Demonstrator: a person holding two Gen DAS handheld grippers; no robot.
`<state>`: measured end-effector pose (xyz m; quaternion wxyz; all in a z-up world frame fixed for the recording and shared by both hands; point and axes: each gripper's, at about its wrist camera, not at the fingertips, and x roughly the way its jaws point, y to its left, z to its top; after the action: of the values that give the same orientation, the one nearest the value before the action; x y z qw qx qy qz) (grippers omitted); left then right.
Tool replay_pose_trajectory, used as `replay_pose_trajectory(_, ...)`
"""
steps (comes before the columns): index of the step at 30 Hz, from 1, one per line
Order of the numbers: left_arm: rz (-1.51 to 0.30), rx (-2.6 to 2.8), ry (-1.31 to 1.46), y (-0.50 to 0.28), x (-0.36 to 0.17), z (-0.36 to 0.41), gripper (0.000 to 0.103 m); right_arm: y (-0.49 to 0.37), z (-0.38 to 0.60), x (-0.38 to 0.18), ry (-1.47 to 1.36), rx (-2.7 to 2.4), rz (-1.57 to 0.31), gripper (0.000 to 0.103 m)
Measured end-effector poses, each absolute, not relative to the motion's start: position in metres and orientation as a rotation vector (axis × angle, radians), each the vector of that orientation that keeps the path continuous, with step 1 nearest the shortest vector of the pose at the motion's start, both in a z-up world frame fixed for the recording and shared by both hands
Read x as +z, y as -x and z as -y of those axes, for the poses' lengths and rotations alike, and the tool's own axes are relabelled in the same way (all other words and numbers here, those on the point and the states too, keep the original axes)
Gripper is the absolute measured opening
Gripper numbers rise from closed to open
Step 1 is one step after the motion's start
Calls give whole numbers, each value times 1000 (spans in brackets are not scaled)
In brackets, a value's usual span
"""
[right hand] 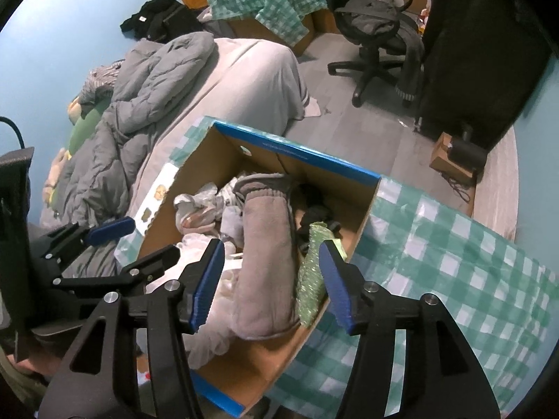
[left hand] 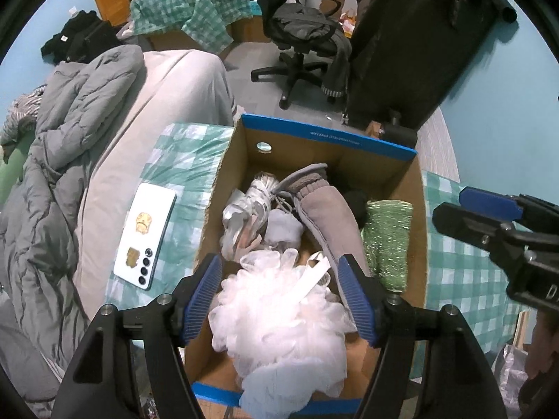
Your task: Organize soft objects
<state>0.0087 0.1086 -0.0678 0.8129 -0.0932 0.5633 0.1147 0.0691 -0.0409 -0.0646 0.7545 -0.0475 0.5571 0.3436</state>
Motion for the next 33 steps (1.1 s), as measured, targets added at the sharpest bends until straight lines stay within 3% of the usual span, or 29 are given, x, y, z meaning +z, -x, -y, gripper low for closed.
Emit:
replay_pose_trajectory(5,-1163,247,192,3,-47,-103,76,-63,50,-44,105,753,-1180,65)
replay_pose_trajectory(13,-1100,265,167,15,-13,-89,89,-57,71,-12,104,739,-1114,68)
replay_pose_trajectory(23,-1004,283,186,31,17,-75,93,-50,96,14,95,722,-1069,69)
replay_pose_trajectory(33,-1025,280,162,34,18,-57,93,-46,115,21,74,708,-1056,69)
